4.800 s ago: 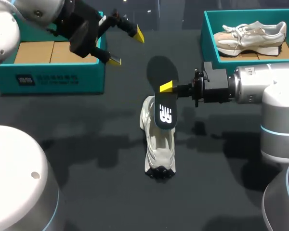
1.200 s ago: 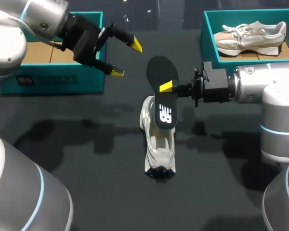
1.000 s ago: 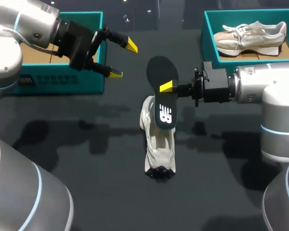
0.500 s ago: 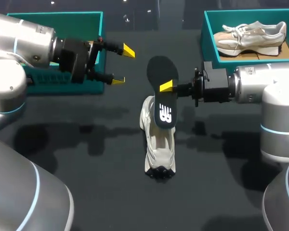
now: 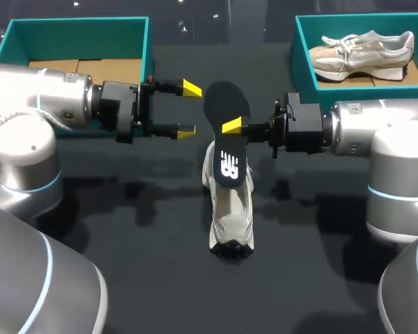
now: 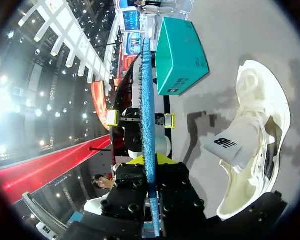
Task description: Take the shoe out of the shoebox, open the shoe tongue, remove and reinsert the insole, then place the shoe into the shoebox
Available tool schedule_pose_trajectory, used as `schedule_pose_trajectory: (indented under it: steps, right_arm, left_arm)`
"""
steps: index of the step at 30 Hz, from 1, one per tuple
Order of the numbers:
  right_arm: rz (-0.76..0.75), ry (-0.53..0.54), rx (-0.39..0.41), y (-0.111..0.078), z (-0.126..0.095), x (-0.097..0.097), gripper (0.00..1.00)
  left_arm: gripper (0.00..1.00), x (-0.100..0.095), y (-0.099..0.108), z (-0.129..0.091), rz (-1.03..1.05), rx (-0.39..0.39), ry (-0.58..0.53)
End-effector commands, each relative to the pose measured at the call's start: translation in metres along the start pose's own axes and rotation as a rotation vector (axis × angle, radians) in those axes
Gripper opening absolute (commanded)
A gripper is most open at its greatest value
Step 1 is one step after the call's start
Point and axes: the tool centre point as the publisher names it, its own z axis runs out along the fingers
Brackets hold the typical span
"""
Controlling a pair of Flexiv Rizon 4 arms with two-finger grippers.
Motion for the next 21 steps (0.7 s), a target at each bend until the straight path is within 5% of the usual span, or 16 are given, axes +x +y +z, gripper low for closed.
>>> schedule_pose_trajectory:
  steps: [1,7,10,21]
  right_arm:
    - [0.008,0.014,-0.021,-0.004,0.009,-0.004,0.0]
    - [0.022,0.025,-0.043,-0.005,0.015,-0.006,0.0]
    - [0.031,0.019,-0.052,-0.005,0.018,-0.007,0.0]
    - [0.028,0.026,-0.052,-0.008,0.025,-0.007,0.0]
  left_arm:
    - [1.0,0.006,-0.002,0.01,-0.002,-0.006,-0.064]
    - [0.85,0.01,-0.01,0.02,0.008,-0.033,-0.086]
    - [0.61,0.011,-0.013,0.024,0.019,-0.048,-0.089]
    - [0.44,0.013,-0.012,0.034,0.035,-0.064,-0.096]
